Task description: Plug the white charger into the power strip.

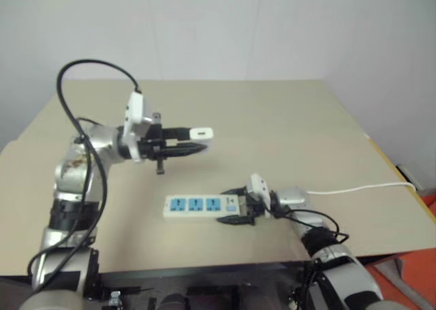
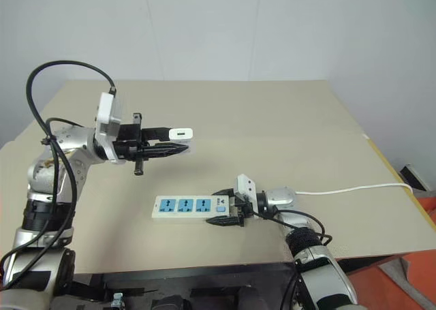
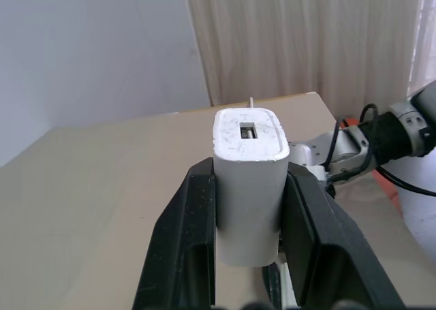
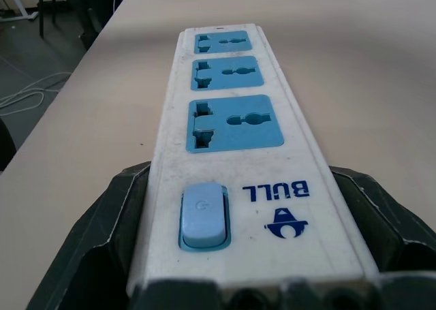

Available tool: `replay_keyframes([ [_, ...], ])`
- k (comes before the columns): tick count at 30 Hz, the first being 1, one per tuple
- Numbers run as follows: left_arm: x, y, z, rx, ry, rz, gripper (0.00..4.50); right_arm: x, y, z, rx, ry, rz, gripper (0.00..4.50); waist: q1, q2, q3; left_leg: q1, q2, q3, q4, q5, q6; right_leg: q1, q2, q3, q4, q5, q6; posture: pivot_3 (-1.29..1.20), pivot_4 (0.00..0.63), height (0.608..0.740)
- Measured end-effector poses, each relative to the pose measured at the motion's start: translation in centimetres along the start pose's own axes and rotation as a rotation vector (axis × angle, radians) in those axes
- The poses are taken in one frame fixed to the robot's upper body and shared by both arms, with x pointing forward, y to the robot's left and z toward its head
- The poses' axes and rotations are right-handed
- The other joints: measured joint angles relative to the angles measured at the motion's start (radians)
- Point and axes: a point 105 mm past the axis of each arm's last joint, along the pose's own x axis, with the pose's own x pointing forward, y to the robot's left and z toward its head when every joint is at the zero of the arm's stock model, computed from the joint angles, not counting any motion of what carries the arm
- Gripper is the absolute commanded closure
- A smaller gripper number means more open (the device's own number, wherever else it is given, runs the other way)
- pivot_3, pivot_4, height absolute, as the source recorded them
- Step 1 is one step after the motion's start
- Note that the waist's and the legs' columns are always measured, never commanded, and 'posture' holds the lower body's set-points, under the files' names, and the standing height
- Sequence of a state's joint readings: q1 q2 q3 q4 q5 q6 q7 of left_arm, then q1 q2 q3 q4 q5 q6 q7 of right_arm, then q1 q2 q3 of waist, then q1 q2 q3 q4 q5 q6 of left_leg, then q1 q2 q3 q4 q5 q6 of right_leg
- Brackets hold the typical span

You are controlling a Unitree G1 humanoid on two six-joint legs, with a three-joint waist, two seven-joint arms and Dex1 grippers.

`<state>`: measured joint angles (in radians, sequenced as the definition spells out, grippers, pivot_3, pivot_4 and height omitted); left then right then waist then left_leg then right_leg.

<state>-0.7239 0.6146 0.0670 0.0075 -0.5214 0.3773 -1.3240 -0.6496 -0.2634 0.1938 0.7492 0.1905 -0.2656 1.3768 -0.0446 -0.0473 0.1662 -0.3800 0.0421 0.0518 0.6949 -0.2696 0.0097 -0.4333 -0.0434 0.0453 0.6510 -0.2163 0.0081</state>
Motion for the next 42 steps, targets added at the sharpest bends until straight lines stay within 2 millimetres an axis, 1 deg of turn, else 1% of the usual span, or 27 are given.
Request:
replay_keyframes([
  [4, -0.3, -0.8, -0.8, -0.042, 0.012, -0.017, 3.53, 0.2, -0.3, -0.2, -0.002, -0.006, -0.007, 1.07, -0.003, 0.000, 0.000, 0.004, 0.001, 0.000, -0.001, 0.000, 0.000, 0.004, 0.000, 0.000, -0.001, 0.000, 0.000, 0.00, 0.150, 0.740],
  [5, -0.2, -1.2, -1.2, -0.054, 0.019, -0.023, 3.53, 0.3, -0.4, -0.3, -0.003, -0.005, -0.006, 1.07, -0.003, 0.000, 0.000, 0.009, 0.001, 0.000, -0.001, 0.000, 0.000, 0.009, 0.000, -0.001, -0.003, 0.000, 0.000, 0.00, 0.150, 0.740],
  [7, -0.1, -1.4, -1.5, -0.066, 0.020, -0.032, 3.53, 0.3, -0.3, -0.5, -0.003, -0.002, -0.004, 1.07, -0.001, 0.000, 0.000, 0.011, 0.002, 0.001, -0.002, 0.000, 0.000, 0.012, 0.000, -0.001, -0.003, 0.000, 0.000, 0.00, 0.150, 0.740],
  [12, 0.2, -1.9, -1.1, -0.063, 0.016, -0.056, 3.53, 0.3, -0.2, -0.5, -0.015, -0.007, 0.004, 1.07, -0.002, 0.001, 0.000, 0.012, 0.002, 0.001, -0.002, 0.000, 0.000, 0.012, 0.001, -0.001, -0.003, 0.000, 0.000, 0.00, 0.150, 0.740],
  [19, 0.6, -2.5, -1.7, -0.106, 0.023, -0.095, 3.53, 0.3, -0.2, -0.6, -0.013, -0.008, 0.006, 1.07, -0.002, 0.001, 0.000, 0.012, 0.002, 0.001, -0.002, 0.000, 0.000, 0.012, 0.001, -0.001, -0.003, 0.000, 0.000, 0.00, 0.150, 0.740],
  [26, 0.7, -2.6, -1.7, -0.122, 0.021, -0.102, 3.53, 0.3, -0.2, -0.6, -0.014, -0.008, 0.004, 1.07, -0.002, 0.001, 0.000, 0.012, 0.002, 0.001, -0.002, 0.000, 0.000, 0.012, 0.001, -0.001, -0.003, 0.000, 0.000, 0.00, 0.150, 0.740],
  [30, 1.4, -2.9, -2.1, -0.140, 0.012, -0.127, 3.53, 0.3, -0.2, -0.6, -0.014, -0.008, 0.001, 1.07, -0.001, 0.001, 0.000, 0.012, 0.002, 0.001, -0.002, 0.000, 0.001, 0.012, 0.001, -0.001, -0.004, 0.000, 0.000, 0.00, 0.150, 0.740],
  [33, 2.0, -3.5, -2.8, -0.155, 0.004, -0.146, 3.53, 0.4, -0.2, -0.6, -0.015, -0.008, 0.001, 1.07, -0.002, 0.001, -0.001, 0.012, 0.002, 0.001, -0.003, 0.000, 0.001, 0.012, 0.001, 0.000, -0.004, 0.000, 0.000, 0.00, 0.150, 0.740],
  [38, 2.4, -4.8, -5.5, -0.165, 0.018, -0.150, 3.53, 0.3, -0.3, -0.6, -0.015, -0.008, -0.001, 1.07, -0.001, 0.001, -0.001, 0.012, 0.002, 0.001, -0.003, 0.000, 0.001, 0.012, 0.001, 0.000, -0.004, 0.000, -0.001, 0.00, 0.150, 0.740],
  [42, 2.4, -5.0, -6.2, -0.194, 0.020, -0.163, 3.53, 0.3, -0.3, -0.6, -0.014, -0.008, 0.000, 1.07, -0.002, 0.001, -0.001, 0.012, 0.002, 0.001, -0.003, -0.001, 0.001, 0.012, 0.001, 0.000, -0.004, 0.000, 0.000, 0.00, 0.150, 0.740],
])
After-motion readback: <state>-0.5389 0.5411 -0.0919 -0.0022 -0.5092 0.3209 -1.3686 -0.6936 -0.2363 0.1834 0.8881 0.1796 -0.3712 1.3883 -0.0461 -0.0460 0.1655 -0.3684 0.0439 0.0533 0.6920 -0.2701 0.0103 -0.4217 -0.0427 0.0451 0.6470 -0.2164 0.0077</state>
